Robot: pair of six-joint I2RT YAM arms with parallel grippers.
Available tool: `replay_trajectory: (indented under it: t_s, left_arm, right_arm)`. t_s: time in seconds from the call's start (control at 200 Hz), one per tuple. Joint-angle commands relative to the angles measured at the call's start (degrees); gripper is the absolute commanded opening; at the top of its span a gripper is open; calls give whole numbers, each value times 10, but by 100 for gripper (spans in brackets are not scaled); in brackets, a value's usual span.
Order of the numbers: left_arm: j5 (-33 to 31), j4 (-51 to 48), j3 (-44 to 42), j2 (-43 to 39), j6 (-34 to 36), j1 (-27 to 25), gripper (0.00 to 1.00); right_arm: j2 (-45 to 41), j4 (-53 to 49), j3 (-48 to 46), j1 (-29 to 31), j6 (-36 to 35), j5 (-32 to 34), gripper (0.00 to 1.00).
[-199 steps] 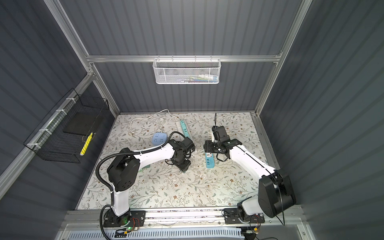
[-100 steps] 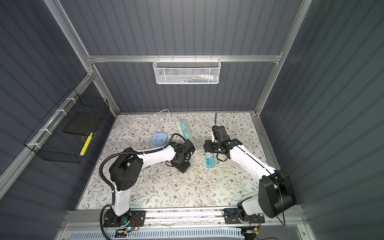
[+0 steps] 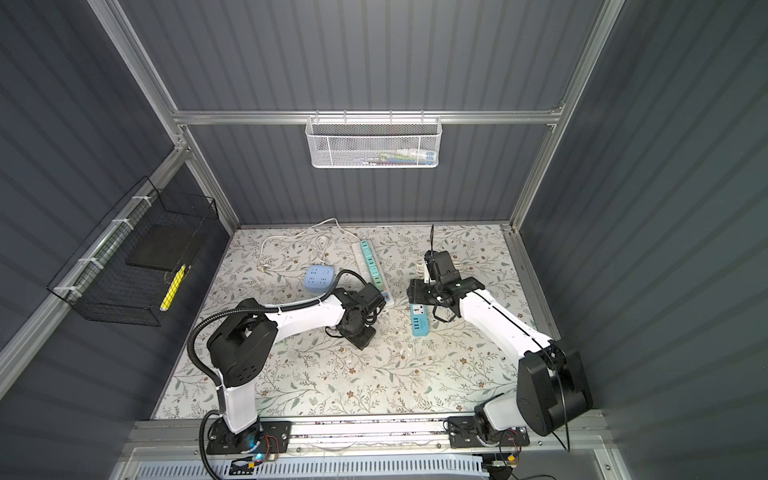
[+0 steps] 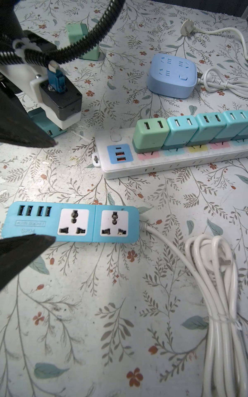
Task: Insert the plug
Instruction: 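Lower the left gripper onto the teal adapter and grasp it while right moves aside, then lift the teal adapter with the left gripper toward the right gripper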
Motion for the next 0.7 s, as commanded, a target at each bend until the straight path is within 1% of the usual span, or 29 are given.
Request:
replay_trajectory:
  t_s: [0.0, 0.07, 0.17, 0.285, 0.44, 0.48, 0.53, 0.695]
  left_arm:
    - [22, 3, -19, -13, 12, -3, 50]
    - [14, 10, -17, -13, 16, -2, 50]
    - [8, 16, -7, -8, 26, -3, 56]
    - [0, 15, 9, 6, 32, -3, 56]
    - [0, 27, -1, 5, 25, -3, 47]
    - [2, 31, -7, 2, 25, -3, 42]
    - [-1, 33, -10, -1, 25, -3, 39]
    - [-15, 31, -8, -7, 26, -3, 30]
  right_arm:
    - [-1, 1, 10, -1, 6, -4, 65]
    - [-3, 2, 8, -2, 6, -6, 65]
    - [-6, 2, 7, -1, 5, -10, 65]
    - [-10, 4, 4, -1, 4, -13, 66]
    - [-13, 6, 1, -1, 3, -16, 65]
    - [-13, 6, 1, -1, 3, -18, 66]
    - [-12, 6, 2, -1, 2, -20, 65]
    - [-6, 6, 5, 0, 5, -29, 65]
